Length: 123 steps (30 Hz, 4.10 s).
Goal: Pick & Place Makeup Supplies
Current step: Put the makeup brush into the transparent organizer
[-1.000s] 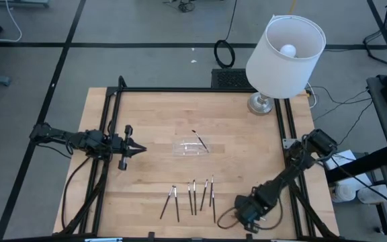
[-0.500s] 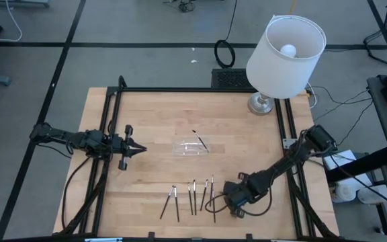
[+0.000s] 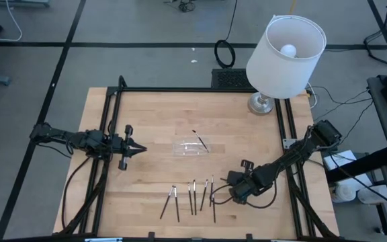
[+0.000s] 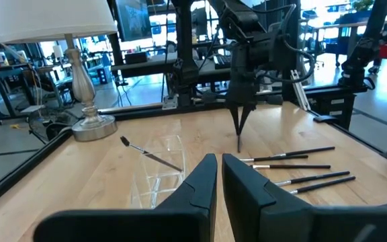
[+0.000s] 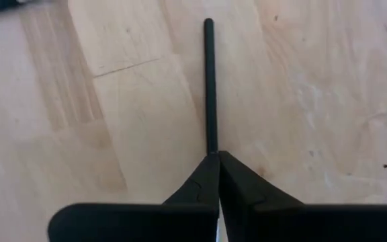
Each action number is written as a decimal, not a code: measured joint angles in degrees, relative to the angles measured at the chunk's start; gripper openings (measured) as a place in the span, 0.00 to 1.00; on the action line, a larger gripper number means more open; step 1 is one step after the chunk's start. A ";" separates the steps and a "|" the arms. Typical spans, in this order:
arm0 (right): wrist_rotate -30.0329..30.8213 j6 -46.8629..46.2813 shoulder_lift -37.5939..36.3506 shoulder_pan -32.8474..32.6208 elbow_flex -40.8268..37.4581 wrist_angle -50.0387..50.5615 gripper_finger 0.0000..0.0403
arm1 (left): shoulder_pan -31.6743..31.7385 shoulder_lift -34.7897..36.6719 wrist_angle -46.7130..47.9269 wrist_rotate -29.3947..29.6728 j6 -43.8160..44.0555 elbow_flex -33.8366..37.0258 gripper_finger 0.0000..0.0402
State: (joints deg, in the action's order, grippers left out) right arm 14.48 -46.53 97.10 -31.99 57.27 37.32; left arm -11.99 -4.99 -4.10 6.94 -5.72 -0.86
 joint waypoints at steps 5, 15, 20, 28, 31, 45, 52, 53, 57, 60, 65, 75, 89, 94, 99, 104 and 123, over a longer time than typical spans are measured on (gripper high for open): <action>-0.83 1.35 -0.16 -0.04 1.75 0.81 0.01 | 0.00 0.02 0.00 0.00 0.00 0.00 0.08; -6.79 -0.28 -0.31 -1.56 10.07 19.61 0.00 | 0.00 0.01 0.00 0.00 0.00 0.00 0.08; -7.88 -4.62 -0.31 -2.97 10.01 28.48 0.11 | 0.00 0.01 0.00 0.00 0.01 -0.01 0.08; -5.03 -1.55 -0.31 -1.68 6.05 28.01 0.42 | 0.00 0.00 0.00 0.00 0.02 0.00 0.08; -4.01 0.50 -0.31 0.15 4.87 27.78 0.47 | 0.01 0.01 0.00 0.02 0.00 0.00 0.08; -12.95 9.92 -5.31 10.32 -6.64 14.24 0.41 | 0.00 0.00 0.00 0.00 0.00 0.00 0.08; -13.20 8.36 -10.28 10.51 -10.02 12.43 0.41 | 0.01 0.00 0.02 0.01 0.00 0.00 0.08; -13.21 8.33 -10.82 10.48 -10.05 12.39 0.41 | 0.01 0.02 0.00 0.01 0.00 0.00 0.08; -13.18 8.41 -12.69 10.16 -10.09 12.17 0.42 | 0.02 0.02 0.00 0.02 0.00 0.00 0.08; -13.20 9.14 -13.79 10.16 -10.09 12.09 0.43 | 0.00 0.02 0.00 0.02 0.00 0.00 0.08; -15.00 10.88 -14.51 10.12 -10.09 10.76 0.43 | 0.01 0.02 0.00 0.02 0.00 0.00 0.08; -17.32 12.73 -11.81 8.58 -10.09 8.71 0.43 | 0.00 0.01 0.00 0.02 0.00 0.00 0.08; -15.93 12.75 -11.13 8.61 -14.18 3.29 0.43 | 0.01 0.01 0.00 0.02 0.00 -0.01 0.08; -15.93 13.39 -11.10 8.61 -14.26 3.10 0.35 | 0.02 0.00 0.00 0.02 0.00 0.00 0.08; -15.94 12.93 -11.06 8.63 -14.31 3.17 0.21 | 0.00 0.00 0.00 0.02 0.00 0.00 0.08; -16.02 12.93 -11.02 8.61 -14.37 3.19 0.08 | 0.00 0.02 0.00 0.02 0.00 0.00 0.08; -10.86 17.65 -11.78 7.78 -5.89 10.75 0.00 | 0.00 0.02 -0.03 0.02 0.00 0.00 0.08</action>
State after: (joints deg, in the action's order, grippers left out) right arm 3.62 -28.88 85.32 -24.21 51.38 48.07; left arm -11.99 -4.97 -4.12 6.96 -5.72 -0.86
